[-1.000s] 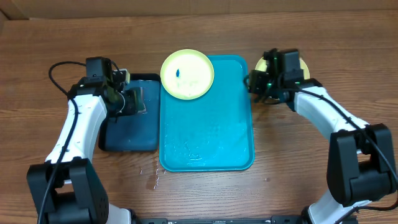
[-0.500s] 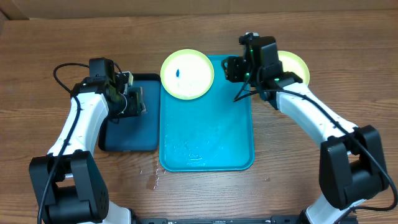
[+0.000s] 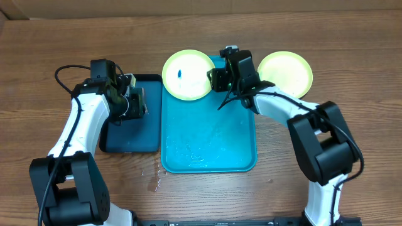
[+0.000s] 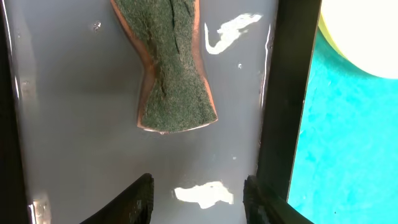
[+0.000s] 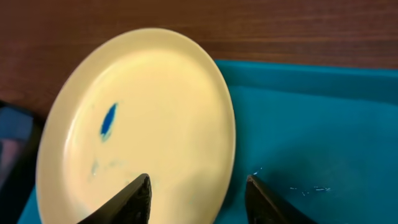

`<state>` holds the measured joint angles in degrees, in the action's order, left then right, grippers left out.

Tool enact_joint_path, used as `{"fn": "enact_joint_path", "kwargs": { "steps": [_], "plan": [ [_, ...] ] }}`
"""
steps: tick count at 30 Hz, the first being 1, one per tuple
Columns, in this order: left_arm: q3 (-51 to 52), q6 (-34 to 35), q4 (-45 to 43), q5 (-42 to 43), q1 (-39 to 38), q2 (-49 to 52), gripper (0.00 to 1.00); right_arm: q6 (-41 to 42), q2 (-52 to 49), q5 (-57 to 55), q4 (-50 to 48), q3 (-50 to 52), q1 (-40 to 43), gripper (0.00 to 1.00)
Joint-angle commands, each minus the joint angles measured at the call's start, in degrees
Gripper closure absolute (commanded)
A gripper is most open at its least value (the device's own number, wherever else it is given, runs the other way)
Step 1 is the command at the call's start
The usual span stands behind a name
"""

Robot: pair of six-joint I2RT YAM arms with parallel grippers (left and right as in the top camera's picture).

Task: Clean dirty plates on tray and stack at the side
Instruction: 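Move the right gripper to the other yellow plate's rim and grip it, then drag the gripped yellow plate down-right across the teal tray with right gripper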

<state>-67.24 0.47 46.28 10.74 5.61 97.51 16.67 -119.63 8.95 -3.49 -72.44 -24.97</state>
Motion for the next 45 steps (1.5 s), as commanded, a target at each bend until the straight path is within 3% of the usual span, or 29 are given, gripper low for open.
{"fn": "enact_joint_path", "kwargs": {
  "steps": [1,12,26,31,37,41,45],
  "plan": [
    [0.0,0.3,0.1,0.7,-0.5,0.5,0.52,0.0,-1.2,-0.6,-0.6,-1.1,0.0,0.54],
    [0.0,0.3,0.1,0.7,-0.5,0.5,0.52,3.8,-1.3,-0.6,-0.1,-0.9,0.0,0.71],
    [0.0,0.3,0.0,-1.9,-0.5,0.5,0.51,6.3,-1.3,-0.9,2.6,-0.9,0.0,0.73],
    [0.0,0.3,0.0,-1.9,-0.5,0.5,0.51,7.4,-1.3,-1.9,2.2,-0.9,0.0,0.91],
    [0.0,0.3,-0.5,-1.9,-0.5,0.5,0.51,7.4,-1.3,-1.9,2.7,-0.9,0.0,0.92],
    [0.0,0.4,-0.5,-1.9,-0.5,0.5,0.51,7.4,-1.3,-1.9,2.7,-0.9,-0.1,0.82],
    [0.0,0.4,-0.5,-1.9,-0.5,0.5,0.51,7.4,-1.4,-1.9,2.8,-0.9,-0.1,0.83]
  ]
}}
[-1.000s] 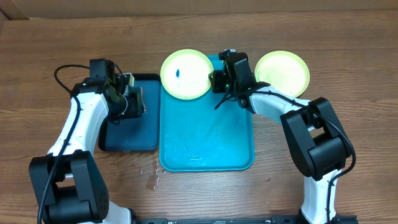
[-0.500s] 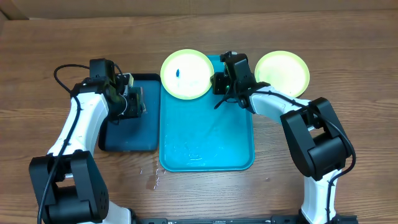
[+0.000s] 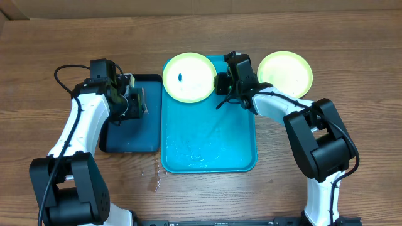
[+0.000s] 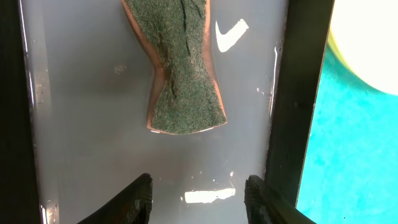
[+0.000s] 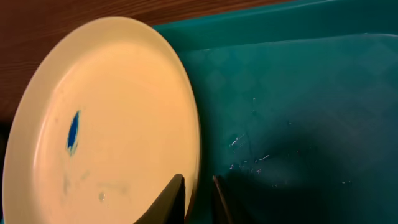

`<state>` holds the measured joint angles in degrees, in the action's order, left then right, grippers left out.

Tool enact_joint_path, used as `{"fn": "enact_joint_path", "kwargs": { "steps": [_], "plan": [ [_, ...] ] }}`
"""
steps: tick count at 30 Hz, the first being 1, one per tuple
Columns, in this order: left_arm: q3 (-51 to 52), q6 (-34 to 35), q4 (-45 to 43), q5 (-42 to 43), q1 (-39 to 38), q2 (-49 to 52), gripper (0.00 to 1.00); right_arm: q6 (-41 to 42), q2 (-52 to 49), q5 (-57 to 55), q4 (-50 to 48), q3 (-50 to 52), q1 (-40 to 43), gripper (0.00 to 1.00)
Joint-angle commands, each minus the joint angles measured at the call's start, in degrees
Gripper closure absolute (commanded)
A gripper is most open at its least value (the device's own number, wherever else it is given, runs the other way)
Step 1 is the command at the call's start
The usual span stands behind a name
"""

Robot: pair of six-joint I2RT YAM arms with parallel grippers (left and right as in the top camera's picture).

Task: Clean dirty plates on tray and stack at the side
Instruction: 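Drag the gripped yellow plate down-right across the teal tray with right gripper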

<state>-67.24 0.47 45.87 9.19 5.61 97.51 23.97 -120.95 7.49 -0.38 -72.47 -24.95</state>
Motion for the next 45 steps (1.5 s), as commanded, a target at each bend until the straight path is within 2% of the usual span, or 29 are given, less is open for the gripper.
{"fn": "enact_joint_path", "kwargs": {
  "steps": [1,8,10,14,28,35,37,45],
  "plan": [
    [0.0,0.4,-0.1,-0.3,-0.5,0.5,0.51,0.1,-0.1,-0.4,-0.2,-0.9,-0.1,0.83],
    [0.0,0.4,-0.1,-0.3,-0.5,0.5,0.51,0.1,-0.1,-0.4,0.9,-0.9,-0.1,0.87],
    [0.0,0.4,-0.1,-0.3,-0.5,0.5,0.51,0.1,-0.1,-0.4,1.8,-0.9,-0.1,0.96],
    [0.0,0.4,0.0,-0.3,-0.5,0.5,0.50,0.1,0.8,0.1,5.0,-0.9,0.0,0.96],
    [0.0,0.4,0.4,2.7,-0.5,0.5,0.45,0.1,19.6,0.1,32.8,-0.9,0.3,0.96],
    [0.0,0.4,0.9,2.7,-0.5,0.5,0.44,0.3,20.9,3.7,47.0,0.0,0.1,0.96],
    [0.0,0.4,0.9,2.7,-0.5,0.5,0.45,0.6,20.8,3.7,47.2,1.1,0.2,0.96],
    [0.0,0.3,1.0,3.9,-0.5,0.5,0.44,10.4,20.6,2.7,43.4,5.4,0.2,0.96]
  ]
}}
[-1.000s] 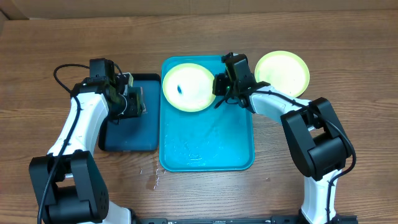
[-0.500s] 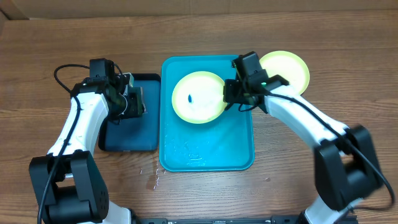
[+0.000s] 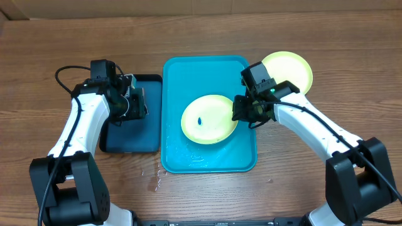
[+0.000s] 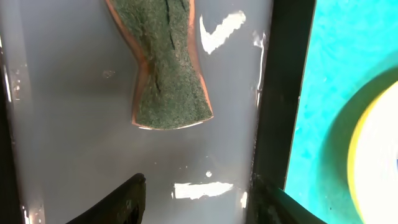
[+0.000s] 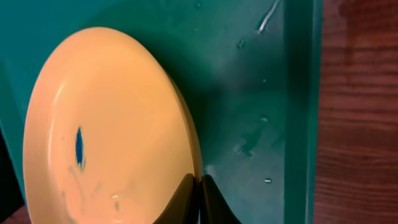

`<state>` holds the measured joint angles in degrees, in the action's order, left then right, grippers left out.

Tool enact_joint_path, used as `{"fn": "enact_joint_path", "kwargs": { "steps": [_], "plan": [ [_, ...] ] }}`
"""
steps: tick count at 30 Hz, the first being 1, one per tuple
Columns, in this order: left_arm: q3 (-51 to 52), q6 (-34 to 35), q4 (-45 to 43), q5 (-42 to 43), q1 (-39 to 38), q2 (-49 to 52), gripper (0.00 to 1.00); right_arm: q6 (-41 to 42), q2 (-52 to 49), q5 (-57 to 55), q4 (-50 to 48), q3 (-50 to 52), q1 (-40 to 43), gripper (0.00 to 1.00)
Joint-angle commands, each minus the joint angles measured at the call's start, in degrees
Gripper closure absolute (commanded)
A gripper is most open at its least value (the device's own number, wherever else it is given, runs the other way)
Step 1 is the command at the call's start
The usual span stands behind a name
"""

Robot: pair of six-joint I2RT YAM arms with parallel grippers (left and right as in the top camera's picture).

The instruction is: Clean dirty plates on tray and stack at the side

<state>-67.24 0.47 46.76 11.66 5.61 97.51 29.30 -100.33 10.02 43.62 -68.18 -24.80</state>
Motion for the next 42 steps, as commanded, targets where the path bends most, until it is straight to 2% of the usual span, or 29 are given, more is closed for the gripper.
{"fn": "enact_joint_path", "kwargs": {
  "steps": [1,8,9,10,11,13,17,22,24,28,34,37,38,42],
  "plan": [
    [0.0,0.3,0.1,1.5,-0.5,0.5,0.44,5.6,0.0,0.2,-0.8,1.2,0.0,0.96],
    [0.0,0.4,0.1,1.5,-0.5,0.5,0.44,5.2,-0.1,-0.3,-2.0,2.6,0.0,0.62],
    [0.0,0.4,0.2,1.5,-0.5,0.5,0.44,5.2,-0.1,-0.3,-1.9,3.0,0.0,0.54],
    [0.0,0.4,0.2,1.5,-0.5,0.5,0.44,5.2,-0.1,-0.4,-1.9,3.3,0.0,0.37],
    [0.0,0.4,0.2,1.5,-0.5,0.5,0.44,5.2,-0.1,-0.4,-1.9,3.7,0.0,0.30],
    [0.0,0.4,0.3,1.5,-0.5,0.5,0.44,5.2,-0.1,-0.4,-1.9,4.5,0.0,0.29],
    [0.0,0.4,0.3,1.5,-0.5,0.5,0.44,5.2,-0.1,-0.4,-2.0,5.9,0.0,0.38],
    [0.0,0.4,0.3,1.5,-0.5,0.5,0.44,5.2,-0.1,-0.3,-3.6,8.1,0.0,0.44],
    [0.0,0.4,0.3,1.5,-0.5,0.5,0.44,5.2,-0.1,-0.3,-4.8,9.2,0.0,0.51],
    [0.0,0.4,0.3,1.5,-0.5,0.5,0.44,5.2,-0.1,-0.3,-7.7,11.2,0.0,0.79],
    [0.0,0.4,0.3,1.5,-0.5,0.5,0.41,5.2,-0.1,-0.3,-9.1,12.4,0.0,0.83],
    [0.0,0.4,0.2,1.5,-0.5,0.5,0.40,5.2,-0.1,-0.3,-10.1,12.4,0.0,0.95],
    [0.0,0.4,0.2,1.5,-0.5,0.5,0.39,5.2,-0.1,-0.3,-10.4,12.4,0.0,0.96],
    [0.0,0.3,0.4,1.4,-0.5,0.5,0.40,5.2,-0.1,-0.3,-10.4,12.4,0.0,0.96]
  ]
}}
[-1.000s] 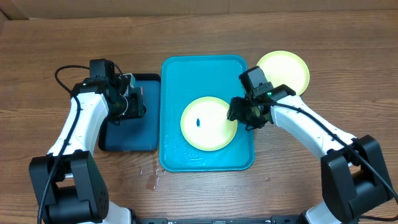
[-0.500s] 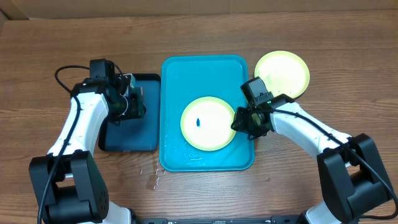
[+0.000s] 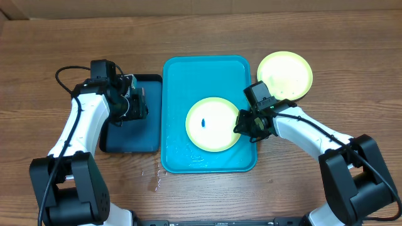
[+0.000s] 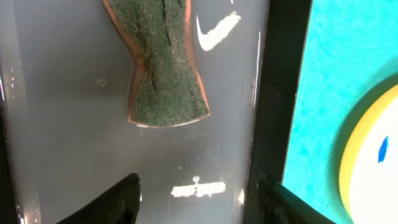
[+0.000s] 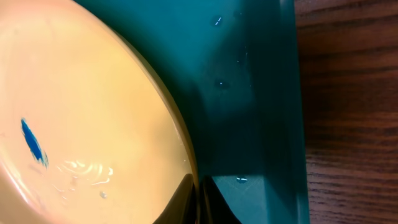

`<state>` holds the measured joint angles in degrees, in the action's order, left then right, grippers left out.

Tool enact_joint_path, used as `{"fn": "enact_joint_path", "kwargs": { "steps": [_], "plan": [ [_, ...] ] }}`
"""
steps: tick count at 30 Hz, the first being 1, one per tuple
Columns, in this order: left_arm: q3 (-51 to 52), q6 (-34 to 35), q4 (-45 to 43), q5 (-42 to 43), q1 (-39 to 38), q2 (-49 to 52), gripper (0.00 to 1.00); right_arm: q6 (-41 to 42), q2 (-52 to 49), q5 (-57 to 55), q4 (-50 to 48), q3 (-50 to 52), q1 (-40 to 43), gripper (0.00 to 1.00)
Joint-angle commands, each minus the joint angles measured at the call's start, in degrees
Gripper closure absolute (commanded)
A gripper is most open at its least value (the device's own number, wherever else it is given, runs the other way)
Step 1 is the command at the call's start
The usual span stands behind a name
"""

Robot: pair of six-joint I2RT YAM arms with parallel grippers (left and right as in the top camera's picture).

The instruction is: Clean dirty plates on tray and stack at the side

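Note:
A yellow plate with a blue smear lies low in the teal tray, toward its front right. My right gripper is shut on the plate's right rim. A second yellow plate, unmarked, rests on the table right of the tray. A green scouring sponge lies in the water of the dark basin. My left gripper hangs open over that water, just short of the sponge, holding nothing.
The basin's dark right wall separates the water from the teal tray. Water drops lie on the wooden table in front of the tray. A cable loops behind the left arm.
The right gripper has brought the smeared plate down from a tilt to nearly flat in the tray, a little nearer the front right. The left gripper stays open over the basin.
The smeared plate first lay at the tray's far left corner with the right gripper open around its rim. Then the gripper was nearly shut on the rim. Later the plate was held tilted at the tray's middle, and now it lies low there.

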<state>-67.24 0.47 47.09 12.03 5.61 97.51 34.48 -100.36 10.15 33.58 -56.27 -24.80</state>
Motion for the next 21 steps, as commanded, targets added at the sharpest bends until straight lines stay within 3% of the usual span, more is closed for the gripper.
{"fn": "enact_joint_path", "kwargs": {
  "steps": [1,10,21],
  "plan": [
    [0.0,0.2,0.2,0.9,-0.5,0.5,0.40,0.0,-0.1,-0.4,-0.4,0.5,0.0,0.96],
    [0.0,-0.7,-0.9,-2.0,-0.5,1.8,0.51,0.0,-0.1,-0.5,-0.4,0.5,0.0,0.96],
    [-4.4,3.0,-3.1,-4.1,-0.5,3.7,0.56,0.0,-0.1,-0.7,-0.4,0.5,0.0,0.96]
  ]
}}
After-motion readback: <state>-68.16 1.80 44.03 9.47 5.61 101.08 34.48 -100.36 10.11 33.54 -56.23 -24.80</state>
